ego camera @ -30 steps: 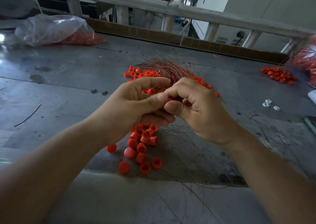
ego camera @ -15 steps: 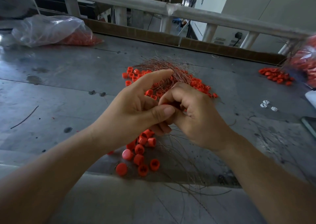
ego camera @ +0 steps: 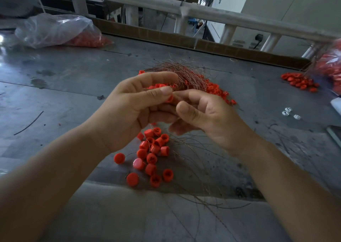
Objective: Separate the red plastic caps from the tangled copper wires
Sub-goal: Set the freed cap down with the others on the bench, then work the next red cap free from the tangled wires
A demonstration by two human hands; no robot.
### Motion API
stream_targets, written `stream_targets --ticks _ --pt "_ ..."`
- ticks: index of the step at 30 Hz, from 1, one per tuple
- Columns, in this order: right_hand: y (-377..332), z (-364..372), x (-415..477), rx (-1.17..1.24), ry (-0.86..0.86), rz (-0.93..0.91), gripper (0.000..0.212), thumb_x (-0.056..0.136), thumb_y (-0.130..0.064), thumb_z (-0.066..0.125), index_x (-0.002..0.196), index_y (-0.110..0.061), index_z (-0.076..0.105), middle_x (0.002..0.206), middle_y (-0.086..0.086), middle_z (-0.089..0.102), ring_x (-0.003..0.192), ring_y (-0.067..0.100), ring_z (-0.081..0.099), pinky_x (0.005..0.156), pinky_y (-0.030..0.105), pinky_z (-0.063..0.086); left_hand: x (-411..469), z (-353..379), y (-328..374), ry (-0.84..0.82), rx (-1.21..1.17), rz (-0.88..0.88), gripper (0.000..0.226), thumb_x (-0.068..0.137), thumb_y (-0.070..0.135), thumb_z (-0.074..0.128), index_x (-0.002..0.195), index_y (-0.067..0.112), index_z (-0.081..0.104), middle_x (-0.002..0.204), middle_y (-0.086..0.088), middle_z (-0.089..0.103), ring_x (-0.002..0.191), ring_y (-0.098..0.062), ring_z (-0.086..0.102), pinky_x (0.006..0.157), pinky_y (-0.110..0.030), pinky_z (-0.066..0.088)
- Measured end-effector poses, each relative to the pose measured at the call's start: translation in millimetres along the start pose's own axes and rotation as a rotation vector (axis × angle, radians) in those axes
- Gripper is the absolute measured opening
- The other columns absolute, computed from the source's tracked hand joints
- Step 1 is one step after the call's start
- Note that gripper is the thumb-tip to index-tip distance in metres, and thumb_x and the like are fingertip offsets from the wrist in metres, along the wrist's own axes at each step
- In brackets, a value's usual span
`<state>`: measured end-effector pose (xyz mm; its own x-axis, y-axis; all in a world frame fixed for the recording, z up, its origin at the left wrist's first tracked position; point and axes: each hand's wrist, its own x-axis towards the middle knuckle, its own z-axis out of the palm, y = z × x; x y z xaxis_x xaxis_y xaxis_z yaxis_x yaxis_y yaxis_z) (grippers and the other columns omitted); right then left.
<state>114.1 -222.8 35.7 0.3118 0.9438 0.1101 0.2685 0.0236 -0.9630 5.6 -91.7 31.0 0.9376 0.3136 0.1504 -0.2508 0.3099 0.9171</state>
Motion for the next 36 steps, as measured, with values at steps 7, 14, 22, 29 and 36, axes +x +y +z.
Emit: stream_targets --ticks 7,14,22,29,36 --pt "-10 -8 -2 -0.068 0.063 0.043 0.022 0.07 -0.034 0.059 0.088 -0.022 0.062 0.05 -0.008 0.054 0.043 0.008 0.043 0.036 0.016 0.035 1 -5 3 -0.012 -0.008 0.024 0.028 0.072 0.004 0.052 0.097 0.007 0.065 0.077 -0.011 0.072 0.064 -0.017 0.068 0.053 -0.021 0.053" --pt "-16 -24 -8 -0.34 0.094 0.044 0.008 0.076 -0.027 0.063 0.076 -0.019 0.064 0.049 -0.007 0.055 0.045 0.001 0.051 0.039 0.012 0.038 -1 -1 3 0.101 0.165 0.069 0.012 0.06 0.001 0.066 0.066 0.009 0.07 0.061 -0.004 0.067 0.056 -0.011 0.066 0.052 -0.014 0.05" --pt "-4 -36 -5 -0.699 0.176 0.122 0.014 0.084 -0.021 0.063 0.071 -0.024 0.062 0.051 -0.009 0.058 0.048 -0.001 0.052 0.055 0.02 0.045 2 -13 9 0.322 0.593 0.025 0.019 0.071 -0.003 0.069 0.062 0.013 0.068 0.054 -0.001 0.063 0.046 -0.006 0.056 0.039 -0.015 0.042" --pt "0 -41 -6 -0.788 -0.108 0.329 0.015 0.084 -0.024 0.063 0.069 -0.025 0.062 0.056 -0.018 0.061 0.054 -0.006 0.055 0.054 0.013 0.04 1 -14 0 0.071 0.919 -0.131 0.014 0.064 0.006 0.078 0.06 0.017 0.07 0.056 0.008 0.067 0.045 0.004 0.056 0.046 -0.006 0.043" --pt "1 -29 -5 -0.827 -0.119 0.253 0.009 0.079 -0.037 0.067 0.073 -0.033 0.062 0.071 -0.018 0.061 0.07 -0.012 0.055 0.059 0.009 0.04 2 -16 -4 -0.022 1.012 -0.203 0.015 0.058 0.022 0.081 0.064 0.032 0.072 0.06 0.01 0.069 0.054 0.0 0.062 0.055 -0.009 0.048"
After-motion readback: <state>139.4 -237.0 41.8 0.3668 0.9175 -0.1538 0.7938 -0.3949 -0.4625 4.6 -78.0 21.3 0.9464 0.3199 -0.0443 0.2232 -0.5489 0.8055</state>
